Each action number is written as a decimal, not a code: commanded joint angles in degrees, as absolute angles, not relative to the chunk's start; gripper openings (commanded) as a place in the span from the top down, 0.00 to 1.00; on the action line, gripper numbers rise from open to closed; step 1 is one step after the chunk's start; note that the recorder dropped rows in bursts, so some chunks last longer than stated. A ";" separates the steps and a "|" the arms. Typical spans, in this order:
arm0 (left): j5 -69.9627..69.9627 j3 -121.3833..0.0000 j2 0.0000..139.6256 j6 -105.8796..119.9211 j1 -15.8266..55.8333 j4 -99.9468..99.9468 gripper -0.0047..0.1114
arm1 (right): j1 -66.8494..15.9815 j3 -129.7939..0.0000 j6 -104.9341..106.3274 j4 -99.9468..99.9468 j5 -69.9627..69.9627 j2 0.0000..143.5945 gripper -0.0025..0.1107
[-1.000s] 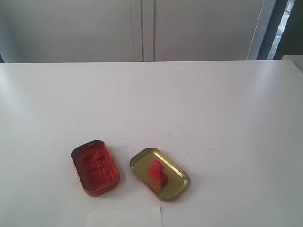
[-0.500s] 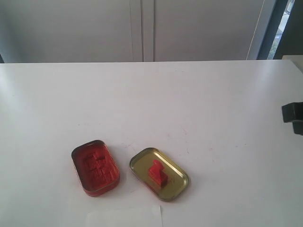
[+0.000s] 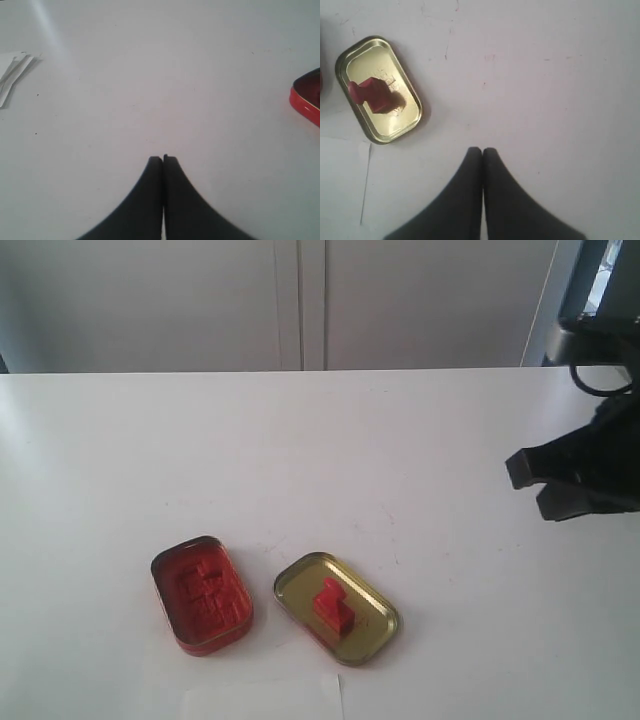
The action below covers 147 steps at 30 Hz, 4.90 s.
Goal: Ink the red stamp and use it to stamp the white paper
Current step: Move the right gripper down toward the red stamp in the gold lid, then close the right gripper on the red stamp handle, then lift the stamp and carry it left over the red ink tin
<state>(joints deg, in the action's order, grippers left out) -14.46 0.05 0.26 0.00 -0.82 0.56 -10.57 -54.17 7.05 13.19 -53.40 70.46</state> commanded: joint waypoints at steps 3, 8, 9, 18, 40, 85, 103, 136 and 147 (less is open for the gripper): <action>-14.56 0.00 0.00 0.00 -0.58 1.25 0.96 | -14.30 -59.03 7.69 13.50 -54.08 76.67 0.98; -14.56 0.00 0.00 0.00 -0.58 1.25 0.96 | -17.33 -62.26 7.69 13.33 -54.42 81.52 0.98; -14.56 0.00 0.00 0.00 -0.58 1.25 0.96 | -17.86 -62.79 7.69 13.33 -54.57 82.41 0.98; -14.56 0.00 0.00 0.00 -0.58 1.25 0.96 | -22.96 -66.99 7.69 13.33 -55.84 89.85 0.98; -14.56 0.00 0.00 0.00 -0.58 1.25 0.96 | -34.83 -74.78 9.28 13.50 -60.24 103.59 0.98; -14.56 0.00 0.00 0.00 -0.58 1.25 0.96 | -37.75 -78.66 4.74 9.68 -55.20 113.76 0.68; -14.56 0.00 0.00 0.00 -0.58 1.25 0.96 | -37.75 -78.66 4.17 10.26 -53.80 116.78 0.68; -14.56 0.00 0.00 0.00 -0.58 1.25 0.96 | -37.75 -78.76 4.49 8.49 -55.28 113.72 0.98; -14.56 0.00 0.00 0.00 -0.58 1.25 0.96 | -37.75 -80.66 4.92 8.11 -56.72 111.27 0.98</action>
<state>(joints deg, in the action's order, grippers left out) -14.46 0.05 0.26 0.00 -0.82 0.56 -37.72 -79.17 4.15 8.68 -55.48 112.32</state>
